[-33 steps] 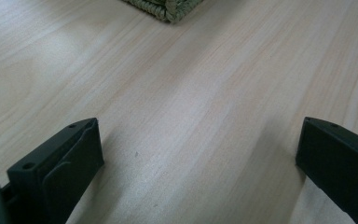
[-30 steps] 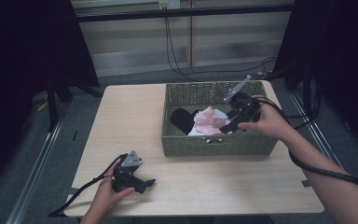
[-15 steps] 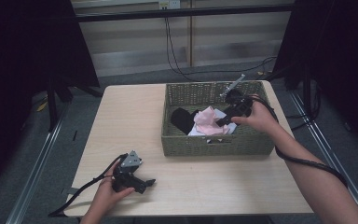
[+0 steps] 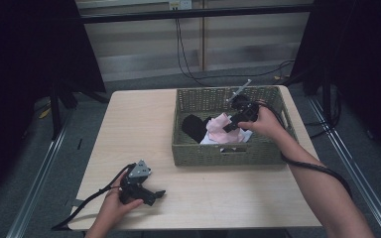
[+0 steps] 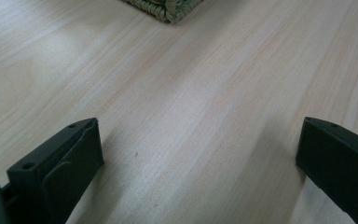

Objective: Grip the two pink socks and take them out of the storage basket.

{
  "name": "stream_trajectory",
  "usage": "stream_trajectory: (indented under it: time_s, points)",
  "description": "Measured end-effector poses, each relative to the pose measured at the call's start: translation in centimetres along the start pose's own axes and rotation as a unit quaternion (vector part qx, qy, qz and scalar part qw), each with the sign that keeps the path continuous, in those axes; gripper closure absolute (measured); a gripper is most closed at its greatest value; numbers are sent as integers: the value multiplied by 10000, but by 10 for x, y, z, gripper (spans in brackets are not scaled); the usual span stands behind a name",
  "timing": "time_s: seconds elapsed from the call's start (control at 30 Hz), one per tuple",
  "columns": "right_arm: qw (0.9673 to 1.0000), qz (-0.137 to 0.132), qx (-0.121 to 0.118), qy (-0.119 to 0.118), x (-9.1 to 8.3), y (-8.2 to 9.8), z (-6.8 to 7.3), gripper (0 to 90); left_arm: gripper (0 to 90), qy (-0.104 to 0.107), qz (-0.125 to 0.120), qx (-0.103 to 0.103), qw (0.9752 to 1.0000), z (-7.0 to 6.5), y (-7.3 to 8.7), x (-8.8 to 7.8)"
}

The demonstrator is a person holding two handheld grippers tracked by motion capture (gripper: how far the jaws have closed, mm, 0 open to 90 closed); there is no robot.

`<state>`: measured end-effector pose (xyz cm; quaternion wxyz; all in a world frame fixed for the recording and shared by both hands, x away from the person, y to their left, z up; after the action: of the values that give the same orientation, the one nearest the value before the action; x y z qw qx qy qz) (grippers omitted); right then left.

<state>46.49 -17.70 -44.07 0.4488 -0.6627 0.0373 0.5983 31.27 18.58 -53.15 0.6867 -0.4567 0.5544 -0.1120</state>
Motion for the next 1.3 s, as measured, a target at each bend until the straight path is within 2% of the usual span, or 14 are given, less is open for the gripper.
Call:
stream_trajectory:
  time_s: [0.1, 0.17, 0.2, 0.27, 0.3, 0.37, 0.4, 0.43, 0.47, 0.57, 0.67, 0.77, 1.1, 1.3]
  points:
    - [10000, 46, 14, -42, 4, -1, -1, 427, 0, 1, -1, -1, 10000, 0, 0, 0]
    - [9999, 55, -60, -123, 8, -3, -1, 536, 0, 0, -1, 0, 10000, 0, 0, 0]
    - [9998, 70, -14, -166, 8, -4, -1, 582, 0, 0, 0, 0, 10000, 0, 0, 0]
    - [9997, 97, -48, -227, 9, -4, -1, 617, 0, 0, 0, -1, 10000, 0, 0, 0]
    - [9996, 151, -47, -234, 10, -2, -2, 722, 0, 3, -4, -1, 10000, 0, 0, 0]
    - [9993, 183, -45, -310, 10, -2, -2, 760, 0, 0, -2, -3, 10000, 0, 0, 0]
    - [9992, 170, -2, -357, 7, 0, -3, 819, 0, 1, -1, -2, 10000, 0, 0, 0]
    - [9992, 170, -2, -357, 7, 0, -3, 819, 0, 5, -2, -1, 10000, 0, 0, 0]
    - [9988, 145, 104, -461, 3, 0, -3, 839, 0, 4, 0, 1, 10000, 0, 0, 0]
    - [9987, 179, 74, -461, -4, 0, -3, 843, 0, 2, 0, 13, 10000, 0, 0, 0]
    - [9989, 118, 80, -436, -19, -2, -3, 845, 0, 1, 1, 14, 10000, 0, 0, 0]
    - [9990, 70, 124, -429, -26, -4, -3, 846, 0, 4, 0, 13, 10000, 0, 0, 0]
    - [9989, 112, 5, -449, -57, -10, 5, 844, 0, 11, 20, 15, 10000, 0, 0, 0]
    - [9988, 7, 32, -483, -75, -11, 9, 845, 0, 12, 20, 15, 10000, 0, 0, 0]
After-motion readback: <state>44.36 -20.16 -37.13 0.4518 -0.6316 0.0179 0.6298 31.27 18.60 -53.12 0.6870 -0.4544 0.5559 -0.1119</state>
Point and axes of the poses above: each handheld gripper's, and its own axes: x roughly forward along the jaws, y roughly out of its underside, z roughly to its left, the point moved 3 cm from there along x, roughly forward along the jaws, and after that the axes turned 4 degrees about -z, right-handed, at the moved point
